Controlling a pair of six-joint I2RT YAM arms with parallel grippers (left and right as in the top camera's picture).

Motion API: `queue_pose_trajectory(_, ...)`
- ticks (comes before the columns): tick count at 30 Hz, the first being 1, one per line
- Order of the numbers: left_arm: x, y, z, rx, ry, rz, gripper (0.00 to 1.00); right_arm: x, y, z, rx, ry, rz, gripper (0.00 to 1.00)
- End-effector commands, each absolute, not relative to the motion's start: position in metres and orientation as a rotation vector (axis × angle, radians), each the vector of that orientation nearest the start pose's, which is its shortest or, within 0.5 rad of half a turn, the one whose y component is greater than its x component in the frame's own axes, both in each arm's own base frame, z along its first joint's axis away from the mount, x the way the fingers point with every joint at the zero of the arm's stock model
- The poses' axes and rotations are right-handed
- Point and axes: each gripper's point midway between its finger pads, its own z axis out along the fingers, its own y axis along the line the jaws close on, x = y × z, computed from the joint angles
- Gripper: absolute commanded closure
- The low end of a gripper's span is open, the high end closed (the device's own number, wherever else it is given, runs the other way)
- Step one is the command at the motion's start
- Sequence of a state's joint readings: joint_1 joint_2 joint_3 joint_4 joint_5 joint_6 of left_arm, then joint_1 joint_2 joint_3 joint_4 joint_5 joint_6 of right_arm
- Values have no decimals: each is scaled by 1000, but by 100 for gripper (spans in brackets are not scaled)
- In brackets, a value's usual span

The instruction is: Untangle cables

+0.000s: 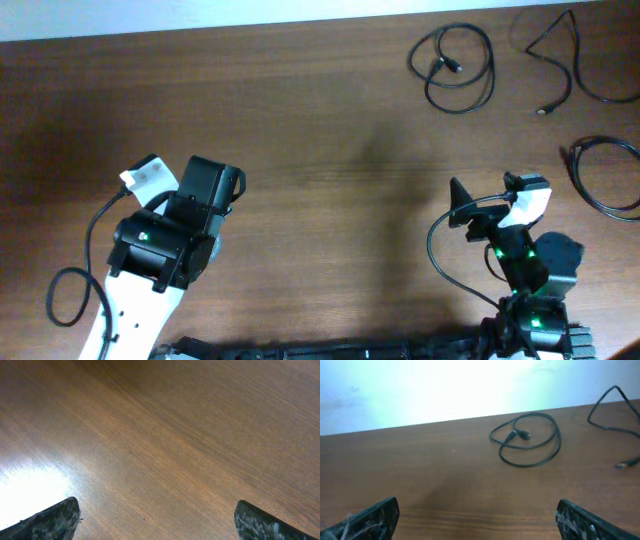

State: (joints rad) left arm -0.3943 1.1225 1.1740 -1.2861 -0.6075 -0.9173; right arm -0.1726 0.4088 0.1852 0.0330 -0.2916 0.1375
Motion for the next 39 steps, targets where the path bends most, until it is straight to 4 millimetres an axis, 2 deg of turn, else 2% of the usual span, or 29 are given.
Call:
queue_pose_trajectory(1, 239, 9, 223, -786, 2349, 368, 1, 260, -7, 182, 152, 1667, 128, 1)
queue_pose_trajectory(4, 239, 9, 223, -786, 2350, 368, 1, 254, -10, 170, 130, 1657, 89, 1)
queue_pose_trajectory(7, 239, 9, 223, -786, 2350, 368, 1, 248, -22, 150, 178, 1667, 43, 1)
queue_pose_trajectory(10, 239, 9, 223, -786, 2350, 368, 1, 244, -35, 152, 195, 1653, -23, 1)
queue_pose_trajectory(34, 237, 12, 226, -802, 2336, 360, 1, 244, -35, 153, 164, 1653, -54, 1)
queue_pose_trajectory(35, 230, 19, 226, -803, 2350, 383, 1, 244, -35, 153, 164, 1653, -54, 1)
queue_pose_trajectory(37, 198, 26, 219, -886, 2432, 310, 1, 244, -35, 153, 163, 1653, -55, 2)
queue_pose_trajectory(39, 178, 41, 229, -968, 2335, 250, 1, 244, -35, 153, 163, 1653, -55, 1)
